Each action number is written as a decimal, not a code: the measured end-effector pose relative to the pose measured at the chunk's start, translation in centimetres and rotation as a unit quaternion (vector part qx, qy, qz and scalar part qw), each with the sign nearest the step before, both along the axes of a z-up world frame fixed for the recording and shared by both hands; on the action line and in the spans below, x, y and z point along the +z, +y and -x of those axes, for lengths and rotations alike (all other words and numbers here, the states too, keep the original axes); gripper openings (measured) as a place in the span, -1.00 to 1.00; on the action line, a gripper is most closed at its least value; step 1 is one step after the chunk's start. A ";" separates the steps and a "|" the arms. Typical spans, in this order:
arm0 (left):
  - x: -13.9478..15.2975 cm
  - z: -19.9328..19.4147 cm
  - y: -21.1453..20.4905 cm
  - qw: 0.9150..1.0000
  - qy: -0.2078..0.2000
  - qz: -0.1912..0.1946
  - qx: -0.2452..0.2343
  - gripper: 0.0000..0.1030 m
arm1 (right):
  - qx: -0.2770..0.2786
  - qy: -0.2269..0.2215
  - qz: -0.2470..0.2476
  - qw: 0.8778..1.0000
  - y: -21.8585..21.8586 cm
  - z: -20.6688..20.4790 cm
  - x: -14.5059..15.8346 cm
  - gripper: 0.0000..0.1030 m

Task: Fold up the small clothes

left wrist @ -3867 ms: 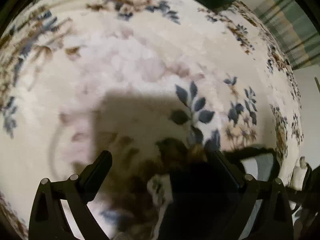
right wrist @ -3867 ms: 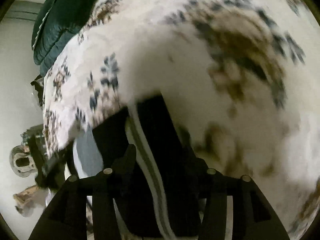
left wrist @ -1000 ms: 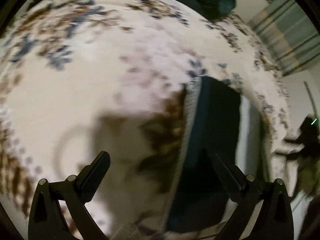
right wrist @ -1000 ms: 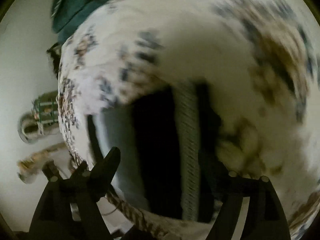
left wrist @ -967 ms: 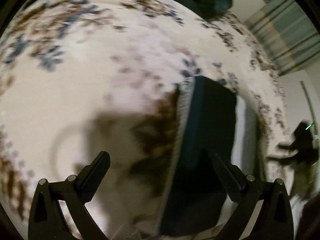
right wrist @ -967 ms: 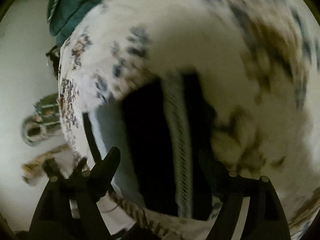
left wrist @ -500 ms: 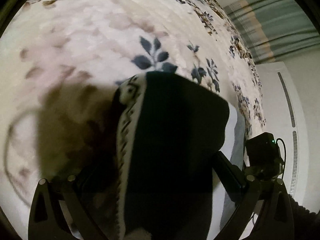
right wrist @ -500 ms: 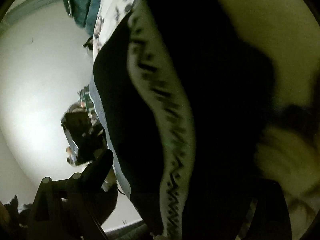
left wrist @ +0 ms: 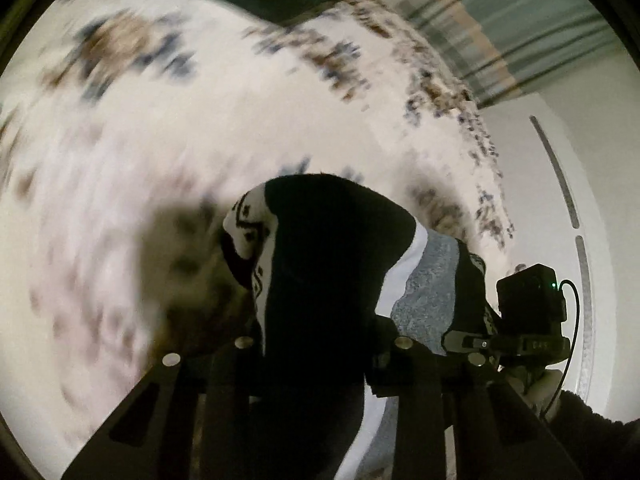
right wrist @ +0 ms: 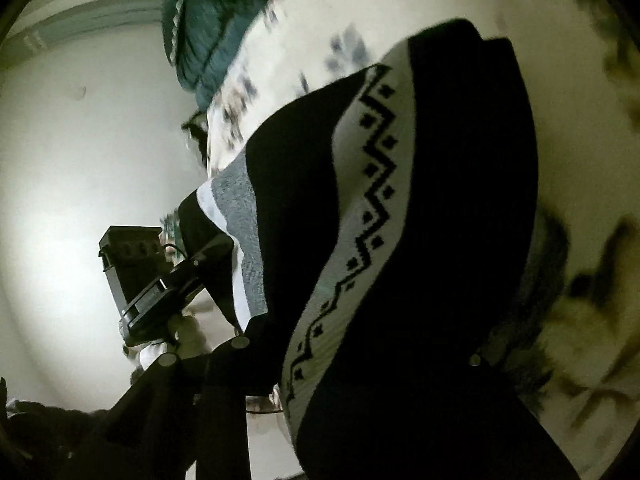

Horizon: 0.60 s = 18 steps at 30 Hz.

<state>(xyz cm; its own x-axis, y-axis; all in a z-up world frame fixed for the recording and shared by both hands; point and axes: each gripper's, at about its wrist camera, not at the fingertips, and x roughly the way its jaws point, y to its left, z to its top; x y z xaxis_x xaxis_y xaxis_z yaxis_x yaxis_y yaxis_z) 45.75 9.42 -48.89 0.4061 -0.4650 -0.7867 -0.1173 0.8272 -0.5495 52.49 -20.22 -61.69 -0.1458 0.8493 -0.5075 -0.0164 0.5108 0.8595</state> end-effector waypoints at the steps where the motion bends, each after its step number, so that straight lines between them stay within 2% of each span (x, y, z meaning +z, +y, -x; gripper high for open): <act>1: 0.5 -1.7 -0.3 1.000 -0.006 -0.004 -0.009 -0.47 | -0.011 -0.007 0.000 1.000 -1.0 -1.4 1.1 -0.38; 4: 1.6 -7.5 -1.4 0.999 -0.022 -0.013 -0.036 -0.47 | -0.047 -0.023 0.007 0.999 -1.9 -5.3 2.8 -0.38; 7: 1.9 -13.9 -2.7 0.997 -0.039 -0.022 -0.059 -0.46 | -0.085 -0.032 0.013 0.996 -3.0 -10.3 3.3 -0.38; 11: -0.2 -22.5 -4.6 0.995 -0.039 -0.032 -0.087 -0.44 | -0.128 -0.033 0.026 0.991 -4.1 -16.7 2.2 -0.38; 13: -1.8 -25.7 -5.7 0.993 -0.030 -0.049 -0.102 -0.44 | -0.142 -0.028 0.036 0.989 -4.9 -19.4 1.1 -0.38; 15: -3.4 -27.7 -6.4 0.991 -0.015 -0.066 -0.114 -0.43 | -0.148 -0.019 0.052 0.988 -5.0 -21.6 -0.4 -0.38; 18: -4.7 -28.7 -7.1 0.988 -0.004 -0.091 -0.125 -0.30 | -0.136 -0.010 0.083 0.987 -5.7 -23.2 -1.6 -0.37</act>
